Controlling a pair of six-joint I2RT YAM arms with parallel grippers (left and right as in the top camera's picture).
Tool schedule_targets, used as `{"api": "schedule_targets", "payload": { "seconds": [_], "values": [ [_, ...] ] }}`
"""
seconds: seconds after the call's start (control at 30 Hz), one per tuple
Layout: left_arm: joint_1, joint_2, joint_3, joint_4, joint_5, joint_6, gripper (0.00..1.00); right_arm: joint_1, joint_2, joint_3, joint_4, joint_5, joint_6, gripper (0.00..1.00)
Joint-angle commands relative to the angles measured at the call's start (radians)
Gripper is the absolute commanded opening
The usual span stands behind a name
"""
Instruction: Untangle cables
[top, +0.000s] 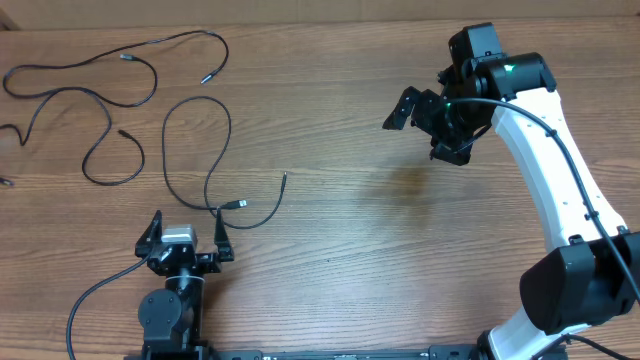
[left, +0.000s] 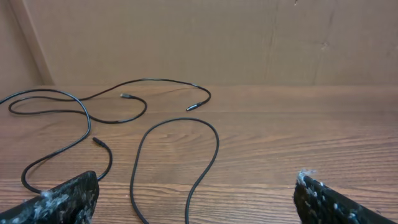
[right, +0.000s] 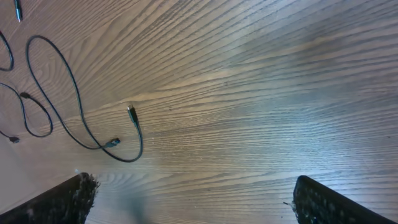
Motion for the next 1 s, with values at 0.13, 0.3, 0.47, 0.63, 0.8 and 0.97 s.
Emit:
{"api": "schedule_targets", "payload": {
  "seconds": [0.13, 0.3, 0.47, 0.63, 0.8, 0.97],
  "values": [
    [0.009, -0.009, -0.004, 0.0, 0.008, 0.023, 1.0, -0.001, -0.011, 0.016, 0.002, 0.002, -0.004, 1.0],
    [0.009, -0.009, -0.004, 0.0, 0.008, 0.023, 1.0, -0.001, -0.011, 0.016, 0.002, 0.002, -0.004, 1.0],
    [0.009, -0.009, -0.003, 0.0, 0.008, 0.023, 1.0, -0.001, -0.011, 0.016, 0.002, 0.002, -0.004, 1.0],
    [0.009, -0.009, -0.003, 0.0, 0.008, 0.023, 0.99, -0.001, -0.011, 0.016, 0.002, 0.002, -0.004, 1.0],
    [0.009, -0.009, -0.004, 0.0, 0.008, 0.023, 1.0, -0.001, -0.011, 0.016, 0.002, 0.002, -0.004, 1.0],
    [0.009, -0.008, -0.003, 0.0, 0.008, 0.023, 1.0, -0.001, -0.011, 0.016, 0.004, 0.026, -0.005, 1.0]
  ]
}}
